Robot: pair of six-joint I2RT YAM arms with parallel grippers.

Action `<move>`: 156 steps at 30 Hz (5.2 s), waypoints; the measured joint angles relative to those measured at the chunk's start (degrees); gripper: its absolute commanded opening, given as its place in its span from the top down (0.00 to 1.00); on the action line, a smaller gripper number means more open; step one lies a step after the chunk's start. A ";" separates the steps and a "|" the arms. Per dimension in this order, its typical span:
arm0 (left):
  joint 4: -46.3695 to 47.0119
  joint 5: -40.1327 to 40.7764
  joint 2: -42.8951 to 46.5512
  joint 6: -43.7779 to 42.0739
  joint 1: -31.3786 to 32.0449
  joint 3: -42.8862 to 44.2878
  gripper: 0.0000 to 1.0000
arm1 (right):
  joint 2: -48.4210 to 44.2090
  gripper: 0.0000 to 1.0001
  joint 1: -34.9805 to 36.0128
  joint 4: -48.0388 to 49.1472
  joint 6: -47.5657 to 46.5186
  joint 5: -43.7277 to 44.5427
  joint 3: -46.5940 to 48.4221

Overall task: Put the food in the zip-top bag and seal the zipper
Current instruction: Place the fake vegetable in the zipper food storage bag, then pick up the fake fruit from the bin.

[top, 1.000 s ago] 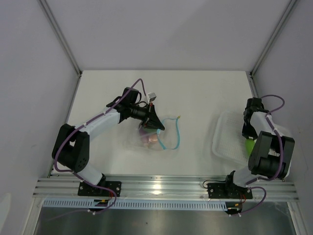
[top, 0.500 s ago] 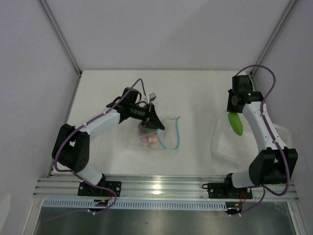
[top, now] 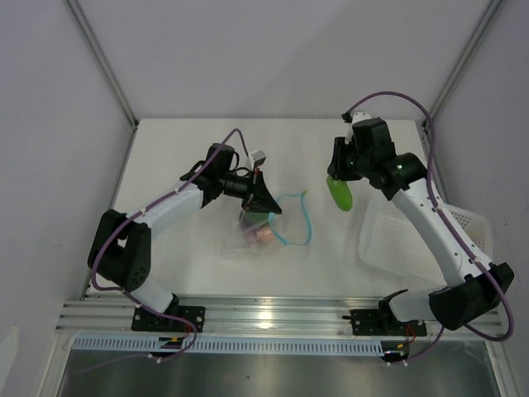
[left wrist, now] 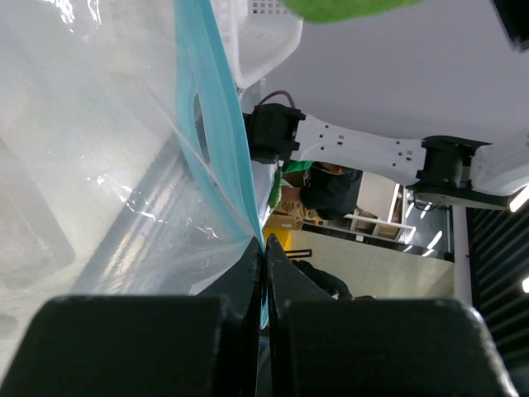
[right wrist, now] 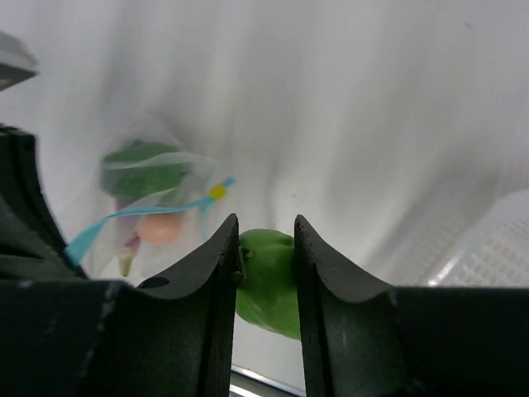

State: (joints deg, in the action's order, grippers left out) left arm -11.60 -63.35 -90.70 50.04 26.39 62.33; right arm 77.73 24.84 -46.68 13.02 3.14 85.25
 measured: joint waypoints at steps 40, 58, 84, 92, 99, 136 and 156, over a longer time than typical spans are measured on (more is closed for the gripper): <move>26.49 -4.55 -0.02 20.48 0.96 -4.70 1.00 | -9.73 1.00 16.76 22.88 5.42 -13.86 -7.89; 46.71 -5.46 -0.13 34.95 0.96 -8.17 0.99 | -11.10 0.28 17.20 18.51 8.44 -9.33 -12.76; 1.79 3.43 1.99 0.92 1.22 2.73 0.99 | -8.79 0.01 -9.18 -2.40 19.02 10.60 0.17; -6.01 4.31 1.99 -4.85 1.22 2.71 0.99 | -8.85 0.00 -29.97 -10.01 20.94 18.99 -10.27; -7.56 4.28 1.99 -6.38 1.22 2.71 0.99 | -5.18 0.01 -38.05 -8.98 14.60 27.43 -20.87; -8.28 2.97 2.14 -8.52 -2.93 -0.76 0.99 | 18.82 0.01 -48.26 24.44 -12.76 34.80 -30.21; -6.67 2.99 3.65 -8.02 -2.95 -5.70 0.99 | 20.68 0.11 -50.16 27.74 -23.87 19.74 -21.70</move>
State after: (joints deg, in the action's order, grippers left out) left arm -18.26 -60.36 -87.05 42.02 23.44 56.62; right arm 98.41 -25.32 -18.94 -10.85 22.87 63.55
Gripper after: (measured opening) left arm 0.005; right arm 0.898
